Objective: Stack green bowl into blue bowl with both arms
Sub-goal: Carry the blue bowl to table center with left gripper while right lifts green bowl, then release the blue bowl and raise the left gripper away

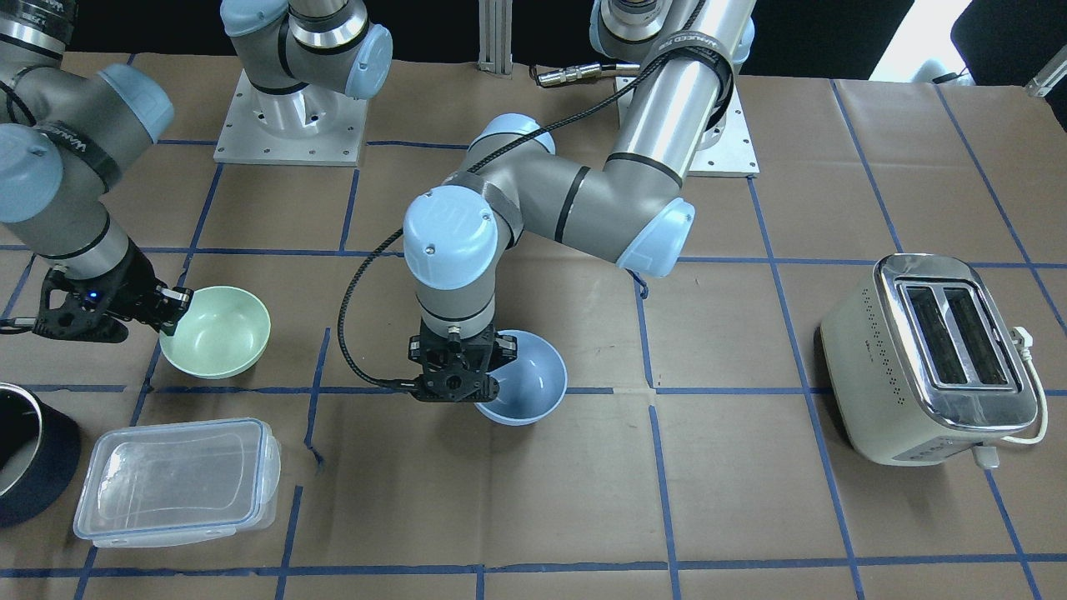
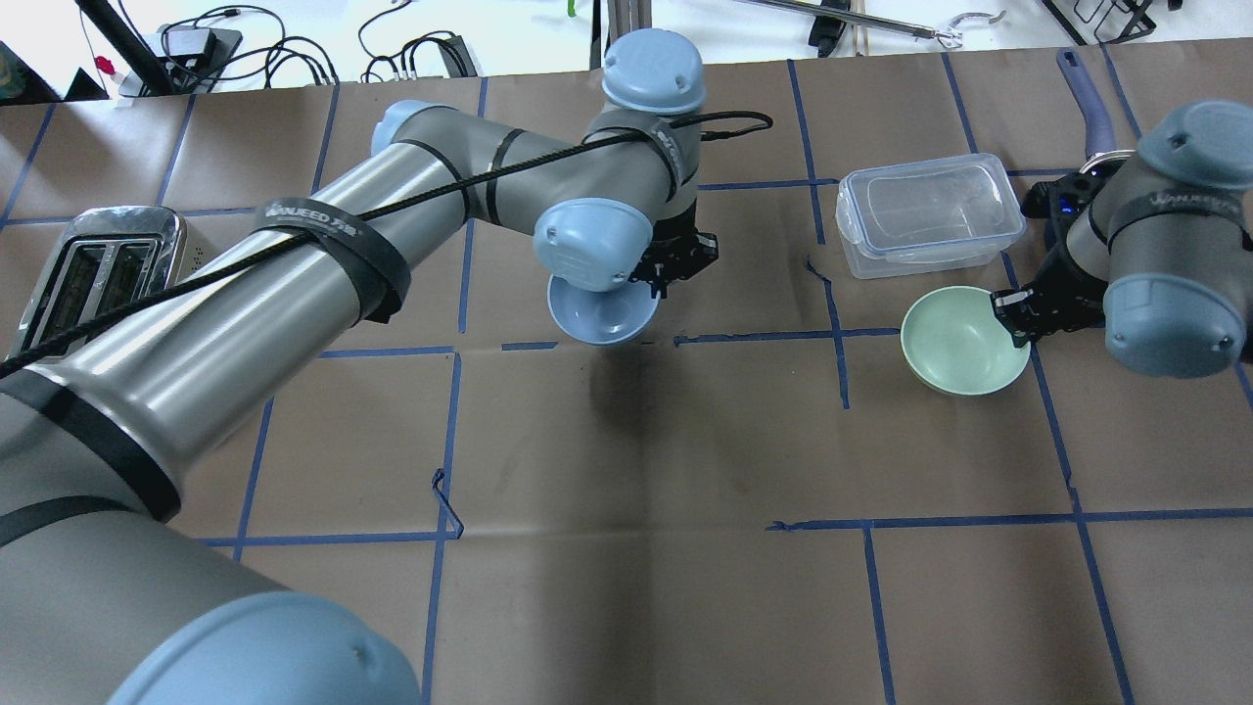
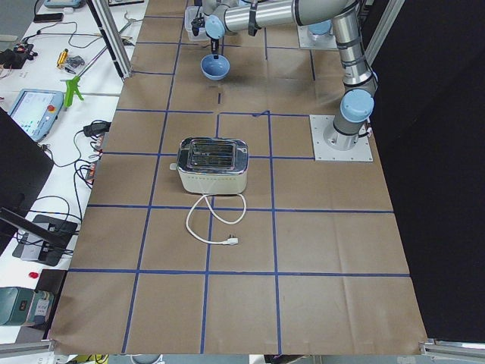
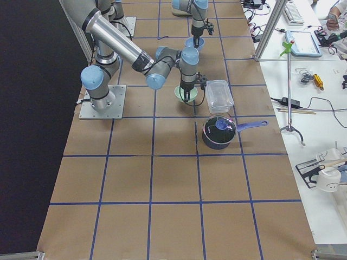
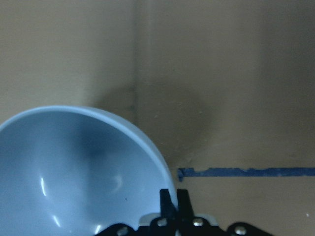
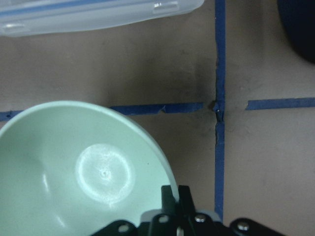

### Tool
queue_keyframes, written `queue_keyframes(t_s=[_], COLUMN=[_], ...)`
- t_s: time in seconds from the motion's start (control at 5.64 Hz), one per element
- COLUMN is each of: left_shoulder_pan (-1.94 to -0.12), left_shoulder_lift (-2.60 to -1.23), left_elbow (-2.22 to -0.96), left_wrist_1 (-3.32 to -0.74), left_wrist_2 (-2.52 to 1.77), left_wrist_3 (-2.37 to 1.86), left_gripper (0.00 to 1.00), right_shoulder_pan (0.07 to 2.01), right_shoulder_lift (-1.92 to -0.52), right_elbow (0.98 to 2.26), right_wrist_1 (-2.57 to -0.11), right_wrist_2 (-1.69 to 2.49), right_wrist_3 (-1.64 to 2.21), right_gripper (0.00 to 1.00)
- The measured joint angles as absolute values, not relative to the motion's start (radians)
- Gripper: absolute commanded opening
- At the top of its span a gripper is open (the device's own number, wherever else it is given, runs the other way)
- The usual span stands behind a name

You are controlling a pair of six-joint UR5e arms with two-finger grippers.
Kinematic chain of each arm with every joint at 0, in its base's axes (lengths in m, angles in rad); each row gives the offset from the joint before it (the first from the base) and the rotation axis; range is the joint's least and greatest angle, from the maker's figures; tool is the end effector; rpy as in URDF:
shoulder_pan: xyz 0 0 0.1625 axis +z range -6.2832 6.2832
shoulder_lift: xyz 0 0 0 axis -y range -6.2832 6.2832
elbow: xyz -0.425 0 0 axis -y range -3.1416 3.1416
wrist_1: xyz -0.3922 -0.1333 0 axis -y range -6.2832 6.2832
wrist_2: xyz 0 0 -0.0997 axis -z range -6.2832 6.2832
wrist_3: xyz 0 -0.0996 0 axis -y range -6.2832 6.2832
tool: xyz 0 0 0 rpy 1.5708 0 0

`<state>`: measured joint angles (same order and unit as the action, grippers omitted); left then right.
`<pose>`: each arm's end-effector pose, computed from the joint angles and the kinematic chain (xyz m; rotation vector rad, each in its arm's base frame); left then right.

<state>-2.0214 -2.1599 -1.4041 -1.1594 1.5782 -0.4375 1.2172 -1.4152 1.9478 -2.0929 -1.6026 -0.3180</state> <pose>-0.4209 -0.5656 0.2544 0.0206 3.1301 0.0106 -0.0519 -0.5164 0.2826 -0.0552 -3.1144 -0.0318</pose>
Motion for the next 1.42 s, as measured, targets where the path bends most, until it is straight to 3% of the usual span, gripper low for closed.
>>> queue_keyframes(t_s=[0.18, 0.35, 0.53, 0.89, 1.42], left_shoulder_pan=[-2.043, -2.05, -2.052, -2.057, -1.96], left_shoulder_lift=[-2.178, -2.182, -2.189, -2.18, -1.926], left_elbow=[-1.412, -1.432, -1.443, -1.44, -1.445], left_wrist_1=[-1.146, -1.141, -1.138, -1.126, -1.295], left_wrist_2=[1.582, 1.586, 1.586, 1.576, 1.583], left_wrist_3=[-0.443, -0.442, -0.449, -0.544, -0.51], left_gripper=[0.04, 0.78, 0.98, 0.99, 0.97], right_shoulder_pan=[1.228, 1.24, 1.253, 1.28, 1.293], right_shoulder_lift=[-1.416, -1.418, -1.438, -1.49, -1.489], right_elbow=[1.817, 1.7, 1.621, 1.572, 1.575], right_wrist_1=[-1.919, -1.764, -1.647, -1.558, -1.555], right_wrist_2=[-1.606, -1.61, -1.611, -1.6, -1.583], right_wrist_3=[-0.316, -0.314, -0.312, -0.31, -0.305], right_gripper=[0.05, 0.05, 0.05, 0.05, 0.04])
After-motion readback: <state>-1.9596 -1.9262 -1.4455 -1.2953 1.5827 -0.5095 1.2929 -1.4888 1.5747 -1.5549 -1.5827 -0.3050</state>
